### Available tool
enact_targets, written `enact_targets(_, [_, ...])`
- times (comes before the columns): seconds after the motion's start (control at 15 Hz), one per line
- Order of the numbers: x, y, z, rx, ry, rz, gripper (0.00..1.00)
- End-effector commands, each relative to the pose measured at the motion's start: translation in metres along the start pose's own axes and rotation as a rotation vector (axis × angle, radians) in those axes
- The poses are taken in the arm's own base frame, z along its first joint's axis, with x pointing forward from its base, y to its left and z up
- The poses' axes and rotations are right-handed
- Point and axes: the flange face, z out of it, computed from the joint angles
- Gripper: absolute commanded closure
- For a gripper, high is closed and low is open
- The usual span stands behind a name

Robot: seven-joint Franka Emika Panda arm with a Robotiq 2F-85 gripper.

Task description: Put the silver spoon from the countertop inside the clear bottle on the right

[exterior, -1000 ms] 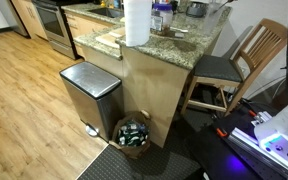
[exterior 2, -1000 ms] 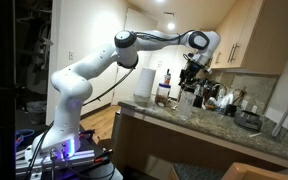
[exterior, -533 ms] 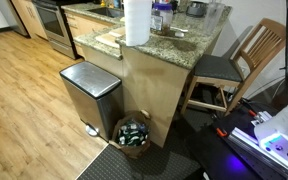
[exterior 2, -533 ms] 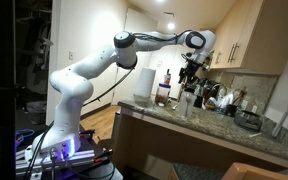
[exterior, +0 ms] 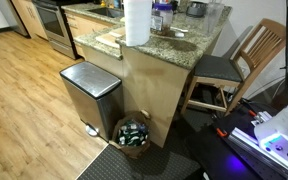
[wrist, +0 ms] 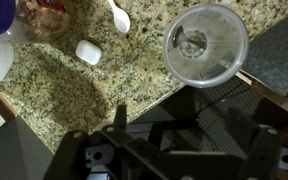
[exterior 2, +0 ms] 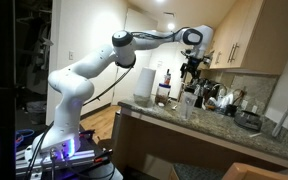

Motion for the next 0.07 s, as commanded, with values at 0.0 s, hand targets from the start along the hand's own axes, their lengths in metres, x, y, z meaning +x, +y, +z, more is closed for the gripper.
enact_targets(0.0, [-0.0002,-0.0002,0.0009,0.0,0.001,0.0,0.0])
